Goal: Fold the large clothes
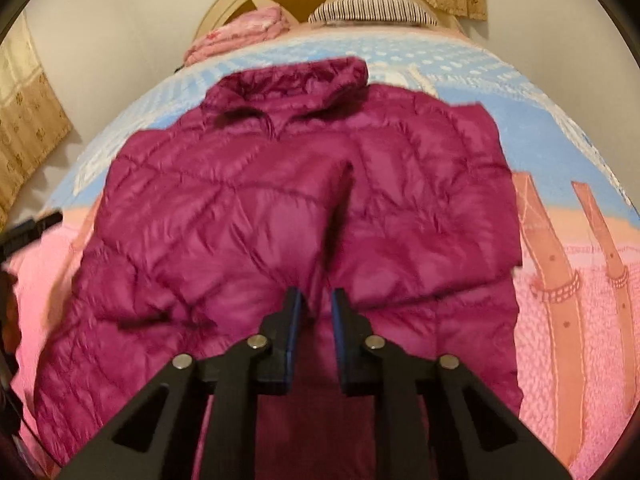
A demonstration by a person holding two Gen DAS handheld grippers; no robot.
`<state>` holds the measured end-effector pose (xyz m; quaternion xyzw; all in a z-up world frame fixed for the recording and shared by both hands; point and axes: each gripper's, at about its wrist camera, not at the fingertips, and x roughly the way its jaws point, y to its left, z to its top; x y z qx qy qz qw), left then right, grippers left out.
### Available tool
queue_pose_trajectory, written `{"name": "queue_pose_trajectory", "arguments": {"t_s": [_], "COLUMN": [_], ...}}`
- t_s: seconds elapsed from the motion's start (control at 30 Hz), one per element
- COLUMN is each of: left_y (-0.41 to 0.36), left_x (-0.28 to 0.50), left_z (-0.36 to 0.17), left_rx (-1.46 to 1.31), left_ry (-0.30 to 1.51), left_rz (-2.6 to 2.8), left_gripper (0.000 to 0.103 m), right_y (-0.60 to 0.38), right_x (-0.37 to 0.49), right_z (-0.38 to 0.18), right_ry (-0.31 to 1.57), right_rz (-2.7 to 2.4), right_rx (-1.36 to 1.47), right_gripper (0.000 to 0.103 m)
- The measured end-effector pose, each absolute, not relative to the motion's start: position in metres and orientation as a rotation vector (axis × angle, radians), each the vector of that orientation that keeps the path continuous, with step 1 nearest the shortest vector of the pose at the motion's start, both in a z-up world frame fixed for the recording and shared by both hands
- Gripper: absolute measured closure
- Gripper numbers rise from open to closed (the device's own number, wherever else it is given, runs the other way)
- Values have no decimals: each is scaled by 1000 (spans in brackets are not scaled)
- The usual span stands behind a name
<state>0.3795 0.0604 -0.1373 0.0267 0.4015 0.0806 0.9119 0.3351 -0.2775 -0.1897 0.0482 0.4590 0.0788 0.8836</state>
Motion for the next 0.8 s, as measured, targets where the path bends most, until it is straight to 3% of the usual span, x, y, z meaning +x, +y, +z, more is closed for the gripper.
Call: {"name": "queue_pose_trajectory", "arguments": {"t_s": [0.13, 0.2, 0.27, 0.3, 0.4, 0.47, 0.8], "left_y": [35, 22, 13, 7, -5, -12, -20], "left_x": [394, 406, 418, 427, 444, 452, 461], "left_z": [-126, -122, -121, -122, -135, -148, -201], "left_rx": [43, 41, 46, 37, 33, 23, 10], "left_ry": [798, 781, 773, 770, 782, 814, 875], "left_rz": [101, 71, 75, 57, 40, 20, -8], "left_gripper": [13, 13, 13, 13, 13, 13, 11], "right_y": [-284, -292, -297, -299, -284, -267, -231], "right_x": [326, 323, 322, 320, 332, 348, 398], "right_z": [-188, -175, -160, -146, -123, -121, -189], "right_ry": [968, 929, 890, 844, 788, 777, 855], "right_rz": [131, 102, 84, 82, 82, 110, 115], "right_rx": [59, 88, 120, 143, 115, 105, 71], "right_gripper": [85, 78, 27, 24, 30, 42, 48]}}
